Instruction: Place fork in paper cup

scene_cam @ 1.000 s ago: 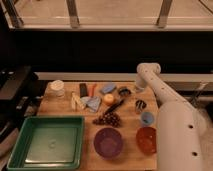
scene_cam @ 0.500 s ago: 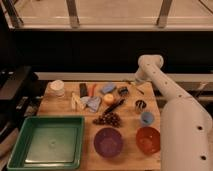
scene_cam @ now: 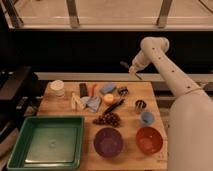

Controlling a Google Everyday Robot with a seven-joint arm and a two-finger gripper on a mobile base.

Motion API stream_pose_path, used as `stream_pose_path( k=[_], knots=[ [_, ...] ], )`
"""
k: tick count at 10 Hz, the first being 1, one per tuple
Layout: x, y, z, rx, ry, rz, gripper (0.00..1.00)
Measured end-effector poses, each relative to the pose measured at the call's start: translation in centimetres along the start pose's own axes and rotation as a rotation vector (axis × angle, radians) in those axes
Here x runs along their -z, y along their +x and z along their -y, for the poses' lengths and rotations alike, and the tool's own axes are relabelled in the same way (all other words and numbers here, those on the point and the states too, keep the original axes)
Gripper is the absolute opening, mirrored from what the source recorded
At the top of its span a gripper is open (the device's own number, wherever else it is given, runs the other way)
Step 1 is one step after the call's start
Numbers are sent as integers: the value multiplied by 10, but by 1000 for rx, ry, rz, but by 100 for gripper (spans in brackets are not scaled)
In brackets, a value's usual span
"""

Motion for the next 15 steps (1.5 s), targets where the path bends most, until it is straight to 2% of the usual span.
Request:
stream_pose_path(
  k=[1, 3, 5, 6, 12, 13, 15],
  knots=[
    [7, -16, -16, 24, -16, 35, 0],
    [14, -44, -60, 78, -77, 102, 0],
    [22, -73, -119, 143, -178, 171, 0],
    [23, -83, -136, 165, -208, 184, 0],
    [24, -83, -137, 167, -212, 186, 0],
    [22, -83, -138, 178, -216, 193, 0],
    [12, -99, -150, 236, -232, 242, 0]
  ],
)
